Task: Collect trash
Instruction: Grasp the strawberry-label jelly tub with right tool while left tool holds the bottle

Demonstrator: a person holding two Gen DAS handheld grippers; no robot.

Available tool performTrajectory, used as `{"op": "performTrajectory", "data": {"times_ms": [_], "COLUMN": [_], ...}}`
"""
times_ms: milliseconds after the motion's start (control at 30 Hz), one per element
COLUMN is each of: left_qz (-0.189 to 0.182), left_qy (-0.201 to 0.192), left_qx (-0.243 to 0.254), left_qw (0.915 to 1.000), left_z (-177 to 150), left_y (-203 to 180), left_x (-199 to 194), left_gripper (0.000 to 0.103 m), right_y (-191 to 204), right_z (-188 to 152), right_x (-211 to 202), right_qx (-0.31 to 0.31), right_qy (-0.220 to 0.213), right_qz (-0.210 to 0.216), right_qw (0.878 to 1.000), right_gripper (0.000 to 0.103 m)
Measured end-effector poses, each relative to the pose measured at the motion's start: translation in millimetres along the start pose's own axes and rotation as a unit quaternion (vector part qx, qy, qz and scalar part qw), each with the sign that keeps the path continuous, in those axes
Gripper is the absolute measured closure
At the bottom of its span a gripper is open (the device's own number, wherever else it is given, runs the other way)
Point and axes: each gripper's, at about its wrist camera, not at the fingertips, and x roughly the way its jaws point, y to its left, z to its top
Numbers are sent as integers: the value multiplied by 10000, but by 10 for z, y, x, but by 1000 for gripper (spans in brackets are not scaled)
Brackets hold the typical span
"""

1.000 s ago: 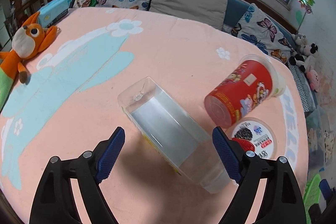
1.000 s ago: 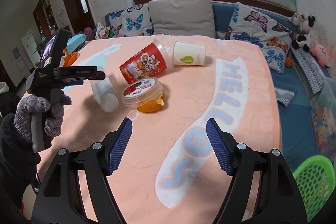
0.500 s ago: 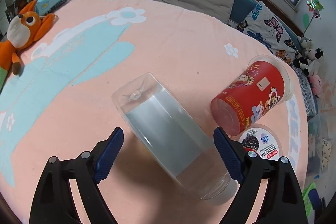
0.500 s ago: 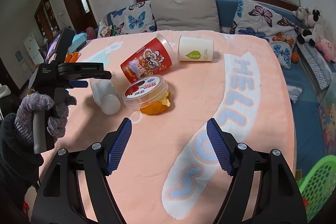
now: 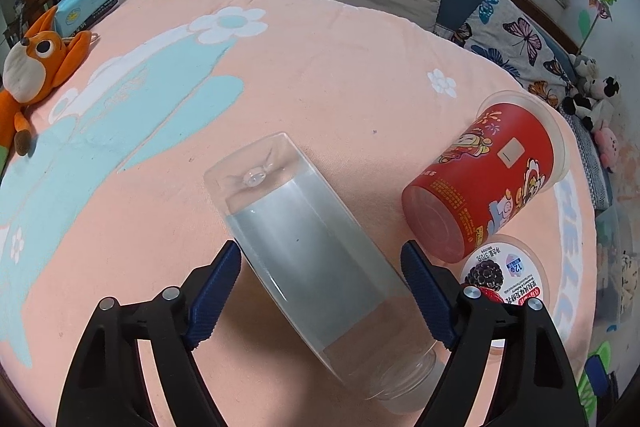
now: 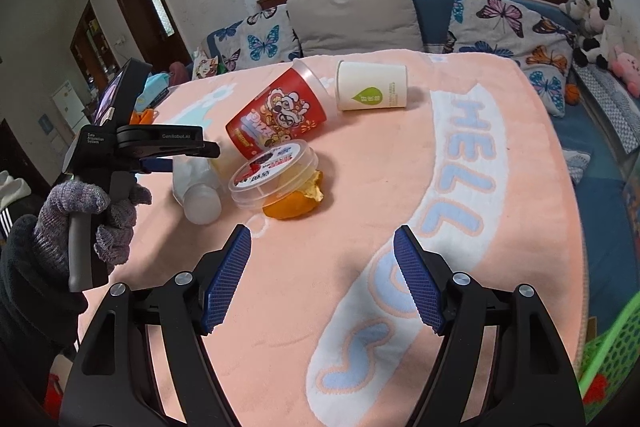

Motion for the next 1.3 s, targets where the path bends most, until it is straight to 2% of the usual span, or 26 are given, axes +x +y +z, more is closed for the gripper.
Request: {"op": "performTrajectory", "data": {"times_ms": [400,967,1300], "left_qz": [63,-152,-243], "left_qy": [-21,-19,-32], "left_qx": [148,410,497], "left_qw": [9999,9990,9985], "left_z": [30,-214,-320], "left_y": [-31,-10,81], "left_x": [24,-145,-253], "left_gripper": [30,36,37], "right_y": [1,-19,31], "right_z": [-6,-10,-10], "right_x": [106,118,157], "right_qx": [25,116,-12], "right_qy": [49,-12,80], "right_qz": [165,364,248], "right_qw": [9998,9993,9997], "right_gripper": [29,29,29]}}
